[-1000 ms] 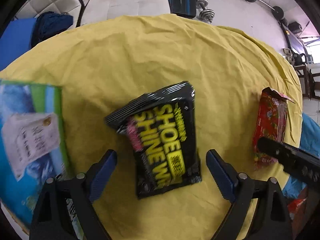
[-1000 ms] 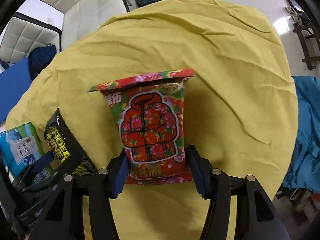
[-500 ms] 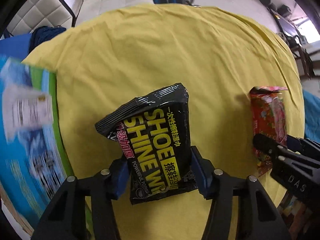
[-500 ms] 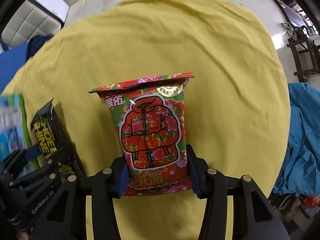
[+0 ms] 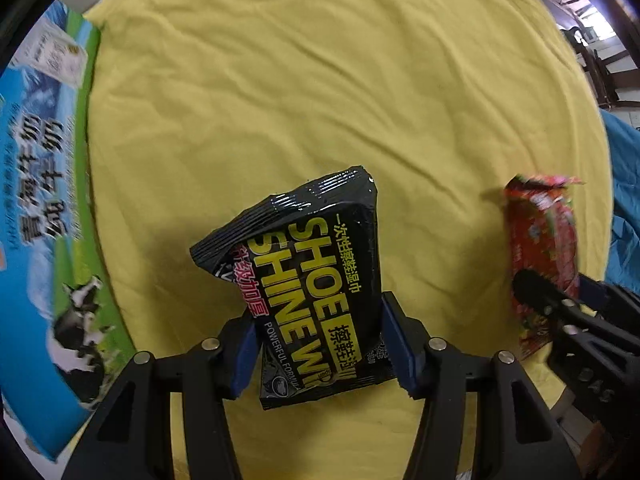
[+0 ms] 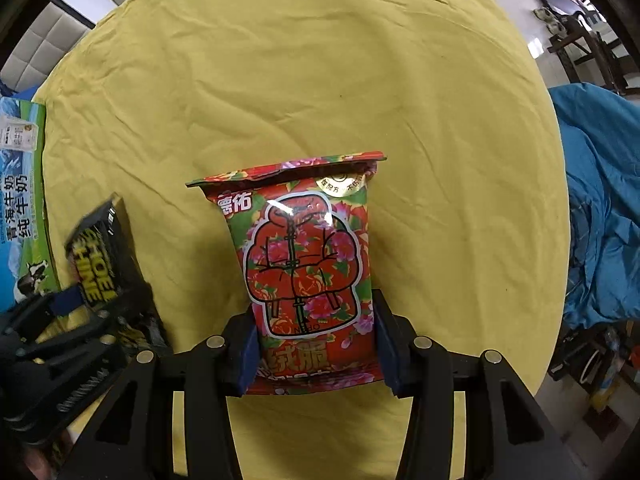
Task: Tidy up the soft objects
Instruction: 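Grasp the black shoe-wipes pack with the left tool while the right tool grasps the red floral pack, then carry both packs over the box and lower them inside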
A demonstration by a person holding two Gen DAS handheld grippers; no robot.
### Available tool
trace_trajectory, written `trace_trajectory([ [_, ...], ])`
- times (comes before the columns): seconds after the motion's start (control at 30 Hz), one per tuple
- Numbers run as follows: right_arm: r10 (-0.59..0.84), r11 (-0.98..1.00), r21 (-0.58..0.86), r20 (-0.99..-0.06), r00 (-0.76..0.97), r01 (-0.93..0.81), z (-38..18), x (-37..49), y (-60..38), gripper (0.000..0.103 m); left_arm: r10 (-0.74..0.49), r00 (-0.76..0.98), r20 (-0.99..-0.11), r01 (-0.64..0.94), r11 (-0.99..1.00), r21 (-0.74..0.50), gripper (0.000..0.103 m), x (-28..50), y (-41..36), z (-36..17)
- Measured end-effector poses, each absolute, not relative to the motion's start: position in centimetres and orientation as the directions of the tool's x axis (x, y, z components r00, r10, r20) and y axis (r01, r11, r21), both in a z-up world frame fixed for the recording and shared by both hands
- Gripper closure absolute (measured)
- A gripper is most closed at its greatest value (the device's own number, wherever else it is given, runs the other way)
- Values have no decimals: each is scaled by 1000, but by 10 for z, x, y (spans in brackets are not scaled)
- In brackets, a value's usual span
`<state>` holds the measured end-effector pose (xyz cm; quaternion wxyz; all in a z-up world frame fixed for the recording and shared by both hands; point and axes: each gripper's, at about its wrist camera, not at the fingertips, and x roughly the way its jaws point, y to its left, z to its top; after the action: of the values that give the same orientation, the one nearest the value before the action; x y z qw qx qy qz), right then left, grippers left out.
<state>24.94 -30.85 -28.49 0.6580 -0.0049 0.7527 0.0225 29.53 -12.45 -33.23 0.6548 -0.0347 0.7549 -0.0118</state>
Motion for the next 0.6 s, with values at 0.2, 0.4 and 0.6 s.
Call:
trace_trajectory([
  [0.2, 17, 998, 22, -997, -78, -65, -266, 265, -316, 39, -47, -111, -993, -32, 999, -44, 48, 282, -134, -334],
  [0.4, 17, 997, 27, -989, -148, -67, -280, 271, -314, 39, -50, -97, -994, -49, 998, -46, 49, 285, -134, -331],
  [0.6, 6, 998, 16, -986, -164, -56, -294, 265, -314, 54, -59, -83, -995, -62, 997, -54, 50, 277, -126, -330],
])
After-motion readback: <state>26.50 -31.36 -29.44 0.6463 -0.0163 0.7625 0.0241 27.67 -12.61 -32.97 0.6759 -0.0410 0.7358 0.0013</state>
